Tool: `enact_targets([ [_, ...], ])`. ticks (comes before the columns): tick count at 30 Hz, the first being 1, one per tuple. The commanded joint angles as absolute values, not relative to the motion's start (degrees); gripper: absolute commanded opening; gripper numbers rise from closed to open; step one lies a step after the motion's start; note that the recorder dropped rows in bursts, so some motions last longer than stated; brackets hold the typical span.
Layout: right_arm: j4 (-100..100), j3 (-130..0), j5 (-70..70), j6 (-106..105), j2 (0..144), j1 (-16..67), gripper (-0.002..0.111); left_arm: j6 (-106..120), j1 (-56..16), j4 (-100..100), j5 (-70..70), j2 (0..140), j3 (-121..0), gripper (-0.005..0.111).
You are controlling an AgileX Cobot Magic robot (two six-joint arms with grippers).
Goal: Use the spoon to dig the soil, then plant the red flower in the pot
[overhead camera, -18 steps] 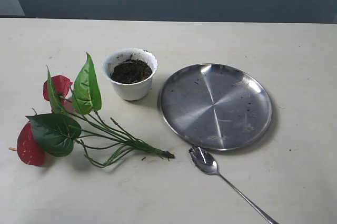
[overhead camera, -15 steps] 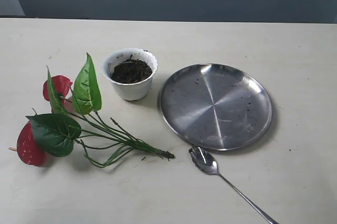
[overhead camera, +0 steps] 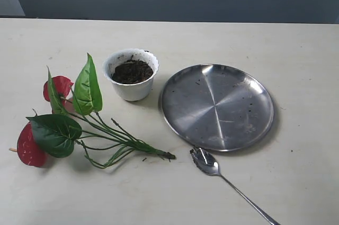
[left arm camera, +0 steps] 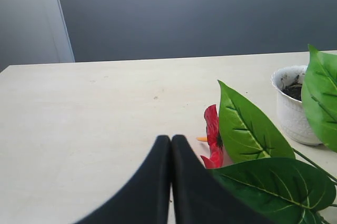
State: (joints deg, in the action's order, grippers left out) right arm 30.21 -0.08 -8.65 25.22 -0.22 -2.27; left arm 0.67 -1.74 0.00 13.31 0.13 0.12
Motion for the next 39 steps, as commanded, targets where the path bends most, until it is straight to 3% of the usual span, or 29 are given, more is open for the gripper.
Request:
enact_targets([
  [1, 17.7, -5.5, 7.5, 28.1, 0.0, -0.9, -0.001, 0.4, -1.8, 0.0, 13.3, 0.0, 0.0, 0.000],
  [5, 18.0, -21.6, 19.7, 3.6, 6.5, -0.6, -0.001, 0.4, -1.8, 0.0, 13.3, 0.0, 0.0, 0.000],
  [10, 26.3, -46.5, 42.5, -27.3, 27.5, -1.7, -0.001, 0.4, -1.8, 0.0, 13.3, 0.0, 0.0, 0.000],
  [15, 27.3, -67.5, 58.3, -27.8, 48.1, 2.0, -0.001, 0.4, -1.8, 0.0, 13.3, 0.0, 0.0, 0.000],
  [19, 23.4, -75.5, 66.0, -27.7, 61.0, 7.2, -0.001, 0.4, -1.8, 0.0, 13.3, 0.0, 0.0, 0.000],
  [26, 9.5, -70.6, 70.0, -19.2, 78.0, 25.9, -0.001, 0.4, -1.8, 0.0, 13.3, 0.0, 0.0, 0.000],
  [32, 10.0, -58.8, 66.5, -14.2, 82.6, 40.5, -0.001, 0.4, -1.8, 0.0, 13.3, 0.0, 0.0, 0.000],
  [39, 10.4, -46.7, 60.7, -13.2, 82.6, 46.8, 0.002, 0.4, -1.8, 0.0, 13.3, 0.0, 0.0, 0.000],
])
